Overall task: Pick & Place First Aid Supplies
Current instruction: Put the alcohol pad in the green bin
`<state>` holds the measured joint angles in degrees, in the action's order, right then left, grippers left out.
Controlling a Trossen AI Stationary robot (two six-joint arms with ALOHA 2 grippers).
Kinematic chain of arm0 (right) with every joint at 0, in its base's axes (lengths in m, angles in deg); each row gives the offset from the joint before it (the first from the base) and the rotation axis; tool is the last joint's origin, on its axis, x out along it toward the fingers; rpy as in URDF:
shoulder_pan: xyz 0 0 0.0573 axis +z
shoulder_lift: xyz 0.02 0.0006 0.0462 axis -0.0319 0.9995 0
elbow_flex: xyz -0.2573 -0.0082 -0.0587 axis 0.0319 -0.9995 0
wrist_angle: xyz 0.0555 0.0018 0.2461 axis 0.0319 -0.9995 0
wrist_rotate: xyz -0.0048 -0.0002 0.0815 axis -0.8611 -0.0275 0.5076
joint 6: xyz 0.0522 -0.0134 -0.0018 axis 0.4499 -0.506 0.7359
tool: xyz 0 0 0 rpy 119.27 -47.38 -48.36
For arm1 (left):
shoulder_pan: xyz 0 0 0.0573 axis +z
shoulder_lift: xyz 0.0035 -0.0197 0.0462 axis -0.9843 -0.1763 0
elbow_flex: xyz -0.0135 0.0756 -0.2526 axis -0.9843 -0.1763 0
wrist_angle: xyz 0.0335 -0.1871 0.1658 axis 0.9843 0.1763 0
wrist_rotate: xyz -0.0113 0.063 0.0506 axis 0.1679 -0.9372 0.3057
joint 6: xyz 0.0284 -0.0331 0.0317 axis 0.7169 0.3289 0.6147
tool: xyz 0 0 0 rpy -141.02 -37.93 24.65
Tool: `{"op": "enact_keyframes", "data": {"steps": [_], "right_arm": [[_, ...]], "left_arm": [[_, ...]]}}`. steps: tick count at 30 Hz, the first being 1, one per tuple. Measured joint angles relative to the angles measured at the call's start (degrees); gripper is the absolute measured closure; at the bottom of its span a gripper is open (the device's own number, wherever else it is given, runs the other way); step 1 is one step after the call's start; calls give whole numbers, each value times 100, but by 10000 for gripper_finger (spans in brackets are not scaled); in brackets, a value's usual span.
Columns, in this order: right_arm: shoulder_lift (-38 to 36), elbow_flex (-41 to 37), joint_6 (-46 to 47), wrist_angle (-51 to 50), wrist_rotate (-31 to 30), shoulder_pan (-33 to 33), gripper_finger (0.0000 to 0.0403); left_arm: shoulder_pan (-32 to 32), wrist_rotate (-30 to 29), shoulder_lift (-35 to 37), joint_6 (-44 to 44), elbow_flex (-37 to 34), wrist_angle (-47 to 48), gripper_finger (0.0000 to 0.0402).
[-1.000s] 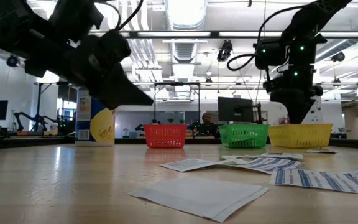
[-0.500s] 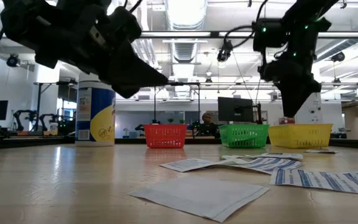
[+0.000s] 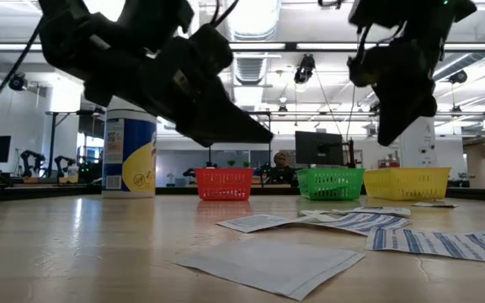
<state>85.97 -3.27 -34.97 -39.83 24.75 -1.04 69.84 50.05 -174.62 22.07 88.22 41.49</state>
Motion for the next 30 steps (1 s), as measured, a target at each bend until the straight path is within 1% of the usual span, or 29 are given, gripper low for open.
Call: {"op": "enact_keyframes", "data": {"steps": [6,13,19,25,30], "right_arm": [[0,-8,318,709,-366,649,342],[2,-222,781,1479,-527,1343,343],[93,-331,899,2122,-669,1877,343],[665,-327,972,2626,-719,2102,349],[1232,-222,958,2630,-711,2111,351]], "left_arm": [[-2,-1,-347,192,295,-4,401],[-2,-5,-529,178,313,0,401],[-2,-5,-533,155,282,195,401],[-2,-7,-517,148,280,345,401],[-2,-7,-387,93,276,958,401]]}}
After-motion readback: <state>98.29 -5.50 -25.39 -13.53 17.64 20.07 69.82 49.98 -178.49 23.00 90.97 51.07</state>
